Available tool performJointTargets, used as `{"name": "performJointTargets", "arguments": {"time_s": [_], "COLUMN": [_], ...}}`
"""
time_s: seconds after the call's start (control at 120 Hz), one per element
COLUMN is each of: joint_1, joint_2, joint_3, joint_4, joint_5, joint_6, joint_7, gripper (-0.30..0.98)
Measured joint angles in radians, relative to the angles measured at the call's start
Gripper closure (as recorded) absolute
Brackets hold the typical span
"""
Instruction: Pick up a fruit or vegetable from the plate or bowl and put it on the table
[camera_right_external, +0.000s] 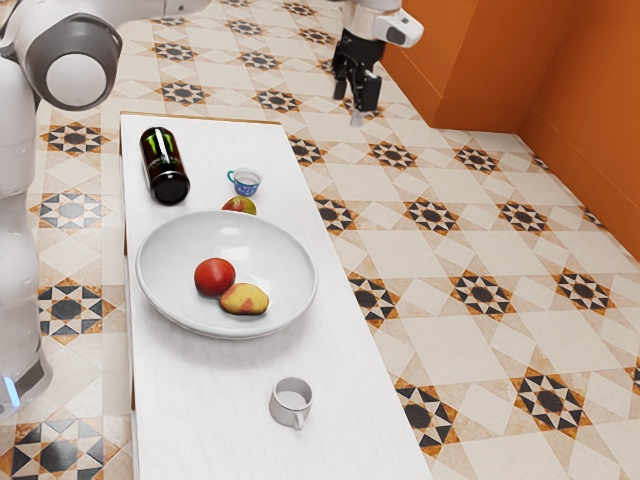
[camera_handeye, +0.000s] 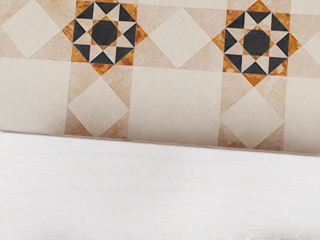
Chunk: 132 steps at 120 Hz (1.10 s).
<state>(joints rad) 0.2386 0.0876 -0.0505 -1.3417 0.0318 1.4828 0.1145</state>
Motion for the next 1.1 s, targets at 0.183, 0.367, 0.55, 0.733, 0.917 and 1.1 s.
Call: {"name": "performJointTargets", "arguments": {"time_s": [0.183, 0.367, 0.55, 0.733, 0.917, 1.1], "joint_1": [0.02, -0.03, -0.241, -0.305, -0.449, -0.436], "joint_2": [-0.058, -0.085, 0.028, 0.076, 0.132, 0.075], "joint_3": [-0.009, -0.023, -0.023, -0.037, -0.044, 0.002], "joint_4": [0.122, 0.17, 0.152, 0.092, 0.077, -0.166], "joint_5": [-0.008, -0.019, -0.024, -0.053, -0.027, 0.002], "joint_6": [-0.01, -0.03, -0.038, -0.045, -0.029, -0.036], "joint_7": [0.021, 0.037, 0.046, 0.06, 0.187, 0.424], "gripper": [0.0, 0.0, 0.0, 0.0, 0.0, 0.0]}}
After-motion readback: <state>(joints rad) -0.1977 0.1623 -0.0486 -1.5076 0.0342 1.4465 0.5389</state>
